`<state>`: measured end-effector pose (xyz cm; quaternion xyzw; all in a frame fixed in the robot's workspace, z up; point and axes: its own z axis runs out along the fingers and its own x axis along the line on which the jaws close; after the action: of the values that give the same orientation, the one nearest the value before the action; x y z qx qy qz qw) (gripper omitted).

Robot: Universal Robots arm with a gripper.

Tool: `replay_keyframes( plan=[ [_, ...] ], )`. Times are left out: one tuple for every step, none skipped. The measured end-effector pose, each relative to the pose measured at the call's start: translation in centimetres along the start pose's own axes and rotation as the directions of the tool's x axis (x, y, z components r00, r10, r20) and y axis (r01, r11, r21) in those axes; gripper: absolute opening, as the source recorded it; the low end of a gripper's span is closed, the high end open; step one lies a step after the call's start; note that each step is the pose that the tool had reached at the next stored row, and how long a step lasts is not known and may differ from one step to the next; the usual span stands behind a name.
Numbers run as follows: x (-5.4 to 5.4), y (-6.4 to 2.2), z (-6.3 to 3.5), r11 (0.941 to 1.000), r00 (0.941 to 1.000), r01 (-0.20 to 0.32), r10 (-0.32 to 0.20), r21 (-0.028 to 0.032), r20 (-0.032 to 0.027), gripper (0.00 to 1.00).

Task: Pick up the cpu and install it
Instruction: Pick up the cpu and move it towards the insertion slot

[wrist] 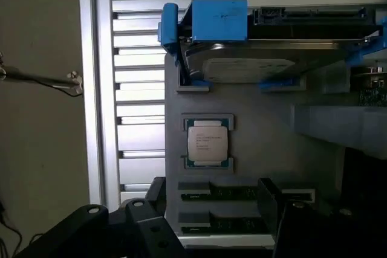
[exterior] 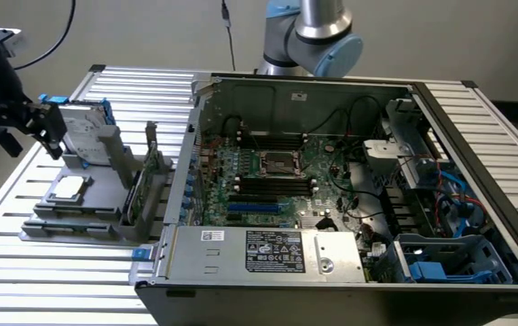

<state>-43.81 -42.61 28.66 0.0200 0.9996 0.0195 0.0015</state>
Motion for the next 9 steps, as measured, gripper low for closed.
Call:
replay_keyframes(
  plan=[
    [-0.2, -0.11, 0.17, 1.0000, 1.0000, 0.000, 0.000, 0.0002, -0.0002, 0.71],
    [-0.5, -0.19, 0.35, 1.0000, 1.0000, 0.001, -0.001, 0.0002, -0.0003, 0.71],
    [-0.7, -0.26, 0.53, 1.0000, 1.0000, 0.001, -0.001, 0.0001, -0.0001, 0.71],
    [-1.0, -0.33, 0.71, 1.0000, 1.0000, 0.002, -0.002, 0.0001, -0.0002, 0.71],
    [-1.3, -0.38, 0.90, 1.0000, 1.0000, 0.002, -0.002, 0.0001, -0.0001, 0.71],
    [-1.5, -0.40, 1.07, 1.0000, 1.0000, 0.002, -0.002, 0.0001, -0.0002, 0.71],
    [-1.7, -0.41, 1.25, 1.0000, 1.0000, 0.003, -0.003, 0.0001, -0.0003, 0.71],
    [-1.8, -0.42, 1.45, 1.0000, 1.0000, 0.003, -0.003, 0.0000, 0.0000, 0.71],
    [-1.8, -0.42, 1.62, 1.0000, 1.0000, 0.004, -0.004, 0.0001, -0.0002, 0.71]
  ],
)
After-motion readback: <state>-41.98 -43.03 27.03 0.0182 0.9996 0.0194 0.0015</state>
